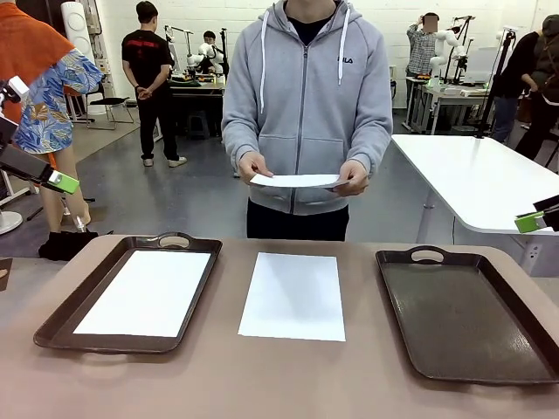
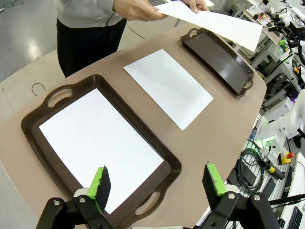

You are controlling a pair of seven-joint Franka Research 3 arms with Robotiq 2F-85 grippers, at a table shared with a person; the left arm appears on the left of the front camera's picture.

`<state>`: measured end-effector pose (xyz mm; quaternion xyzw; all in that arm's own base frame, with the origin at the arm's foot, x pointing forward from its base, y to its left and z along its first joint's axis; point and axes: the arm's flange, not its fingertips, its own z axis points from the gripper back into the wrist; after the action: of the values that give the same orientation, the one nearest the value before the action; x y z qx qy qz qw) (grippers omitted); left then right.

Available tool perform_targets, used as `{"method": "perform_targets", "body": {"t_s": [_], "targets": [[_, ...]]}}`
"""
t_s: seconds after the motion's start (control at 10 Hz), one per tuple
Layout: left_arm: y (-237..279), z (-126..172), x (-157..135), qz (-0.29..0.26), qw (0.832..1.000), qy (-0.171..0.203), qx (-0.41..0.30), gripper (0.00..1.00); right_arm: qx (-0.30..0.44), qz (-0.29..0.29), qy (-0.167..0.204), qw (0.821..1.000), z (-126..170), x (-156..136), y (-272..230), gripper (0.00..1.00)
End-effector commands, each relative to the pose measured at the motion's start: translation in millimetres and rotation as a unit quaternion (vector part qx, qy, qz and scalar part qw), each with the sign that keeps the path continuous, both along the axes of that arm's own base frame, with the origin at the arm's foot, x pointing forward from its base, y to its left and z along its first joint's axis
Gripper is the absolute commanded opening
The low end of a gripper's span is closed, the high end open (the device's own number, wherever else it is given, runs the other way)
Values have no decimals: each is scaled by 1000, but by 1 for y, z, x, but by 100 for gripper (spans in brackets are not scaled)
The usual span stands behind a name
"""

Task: Sort the A4 documents.
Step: Receive the A4 Paper.

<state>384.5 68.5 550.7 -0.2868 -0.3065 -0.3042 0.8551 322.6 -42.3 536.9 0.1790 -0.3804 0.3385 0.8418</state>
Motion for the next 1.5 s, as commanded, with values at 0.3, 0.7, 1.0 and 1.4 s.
{"method": "perform_targets", "body": {"t_s": [0.3,0.7,1.0,1.4], "targets": [[1,-1,0,-6,1000,0,3,100,8,8,0,1000,-2,2,0,100],[1,-1,0,-6,1000,0,3,100,8,8,0,1000,-2,2,0,100],[1,-1,0,-6,1000,0,3,100,8,8,0,1000,-2,2,0,100],[1,-1,0,-6,1000,0,3,100,8,8,0,1000,-2,2,0,100]]}}
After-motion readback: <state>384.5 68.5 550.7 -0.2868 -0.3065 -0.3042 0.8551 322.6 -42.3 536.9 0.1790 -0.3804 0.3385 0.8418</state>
